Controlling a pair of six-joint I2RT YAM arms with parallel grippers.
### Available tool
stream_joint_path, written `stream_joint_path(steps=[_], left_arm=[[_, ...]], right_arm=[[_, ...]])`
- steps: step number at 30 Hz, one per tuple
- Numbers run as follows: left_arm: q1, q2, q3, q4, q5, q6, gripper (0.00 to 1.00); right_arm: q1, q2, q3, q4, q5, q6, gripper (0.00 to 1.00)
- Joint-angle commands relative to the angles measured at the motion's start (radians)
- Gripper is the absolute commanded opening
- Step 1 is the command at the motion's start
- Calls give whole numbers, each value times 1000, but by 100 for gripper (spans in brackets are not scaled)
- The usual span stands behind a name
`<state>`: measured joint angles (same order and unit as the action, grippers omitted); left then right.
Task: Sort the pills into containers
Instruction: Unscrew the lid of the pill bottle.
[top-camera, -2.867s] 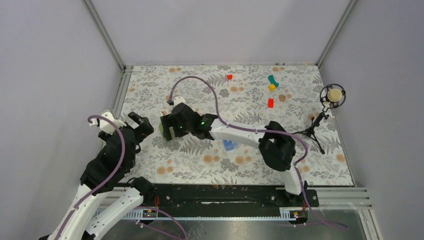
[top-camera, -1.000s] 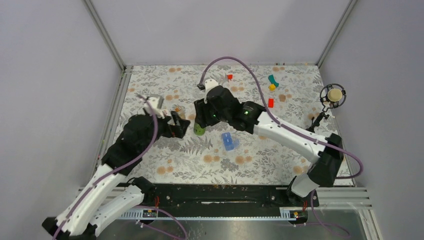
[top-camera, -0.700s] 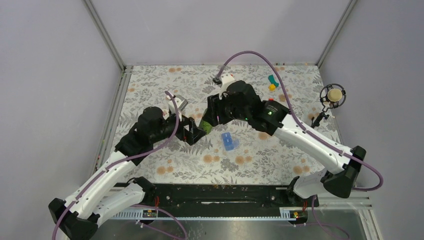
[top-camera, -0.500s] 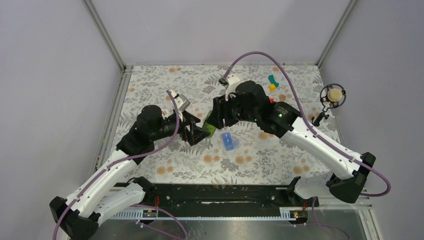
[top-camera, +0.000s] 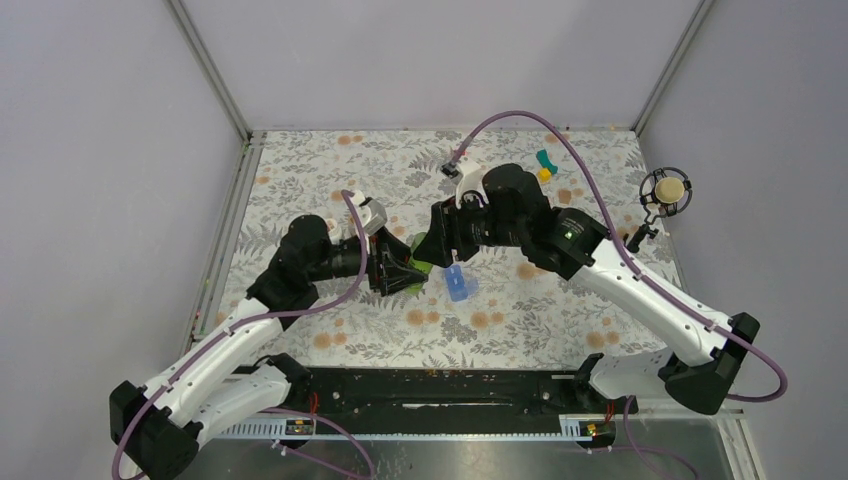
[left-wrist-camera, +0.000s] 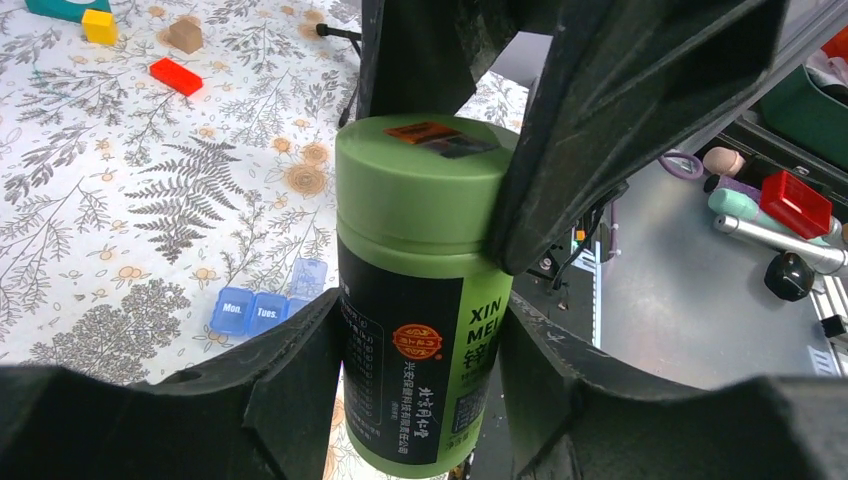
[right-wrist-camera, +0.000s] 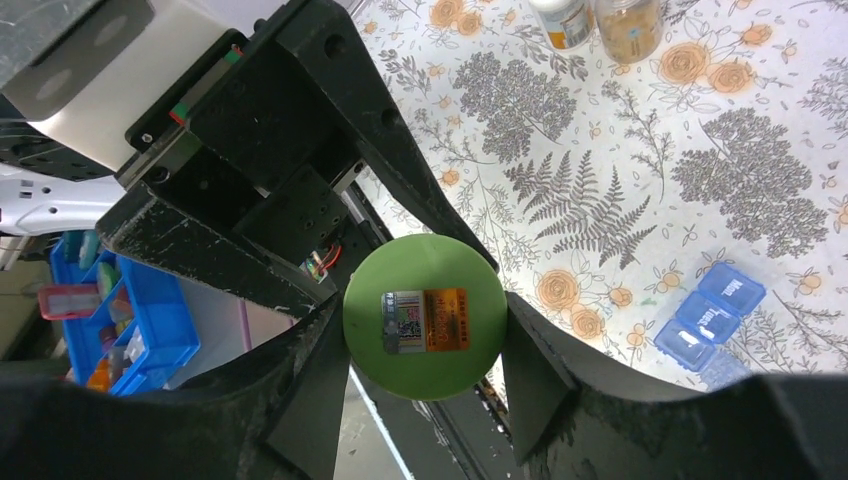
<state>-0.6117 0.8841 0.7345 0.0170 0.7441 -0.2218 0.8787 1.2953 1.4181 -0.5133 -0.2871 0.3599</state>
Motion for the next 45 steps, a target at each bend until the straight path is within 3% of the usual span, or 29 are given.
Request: stream_joint_path(steps=[1, 3, 4, 6, 7, 8, 9, 14, 18, 19, 20, 21, 22, 23, 29, 32, 35, 38, 41, 45], left_arm=[[-2, 6, -15, 114, 88, -20, 32], [-2, 11, -21, 119, 93, -27, 2], [-2, 12, -27, 129, 85, -34, 0], [-2, 7, -39, 149, 74, -42, 0], [-2, 5, -44, 157, 76, -43, 0], [-2, 3, -46, 162, 80, -43, 0], [-2, 4, -45, 166, 88, -46, 0], [-2, 32, -42, 191, 141, -81, 0], [-2, 48, -35, 211, 150, -86, 0], [-2, 51, -31, 214, 147, -87, 0], [-2, 54, -27, 210, 141, -85, 0], [-2, 57, -22, 204, 135, -78, 0], [-2, 59, -19, 194, 128, -67, 0], [-2, 59, -18, 191, 117, -57, 0], [-2, 49, -36, 189, 9, -25, 0], [-2, 39, -44, 193, -48, -23, 0], [-1, 39, -47, 188, -93, -24, 0], [-2, 38, -51, 190, -131, -29, 0], [-2, 35, -55, 196, -161, -38, 0], [-2, 28, -56, 196, -197, -48, 0]], right_arm=[[-35, -65, -52, 148, -109, 57, 35], [-53, -72, -84, 195, -136, 81, 34], [-62, -76, -102, 220, -154, 89, 33], [-81, -87, -137, 272, -201, 84, 25], [-93, -97, -157, 309, -239, 63, 18], [-99, -106, -180, 332, -293, 22, 4], [-108, -116, -197, 351, -382, -49, 0], [-213, -82, -151, 185, -669, -389, 0], [-226, -60, -116, 88, -734, -515, 0], [-226, -53, -111, 86, -693, -510, 22], [-226, -49, -113, 91, -638, -485, 59], [-226, -48, -121, 117, -584, -443, 81], [-227, -54, -140, 159, -532, -395, 93], [-225, -63, -166, 223, -490, -311, 97], [-215, -131, -362, 613, -167, 183, 99], [-174, -151, -410, 651, -28, 267, 95], [-141, -156, -411, 652, 63, 297, 81], [-133, -140, -405, 682, 35, 325, 71], [-132, -103, -372, 653, -14, 336, 69], [-130, -90, -361, 640, -54, 334, 83]])
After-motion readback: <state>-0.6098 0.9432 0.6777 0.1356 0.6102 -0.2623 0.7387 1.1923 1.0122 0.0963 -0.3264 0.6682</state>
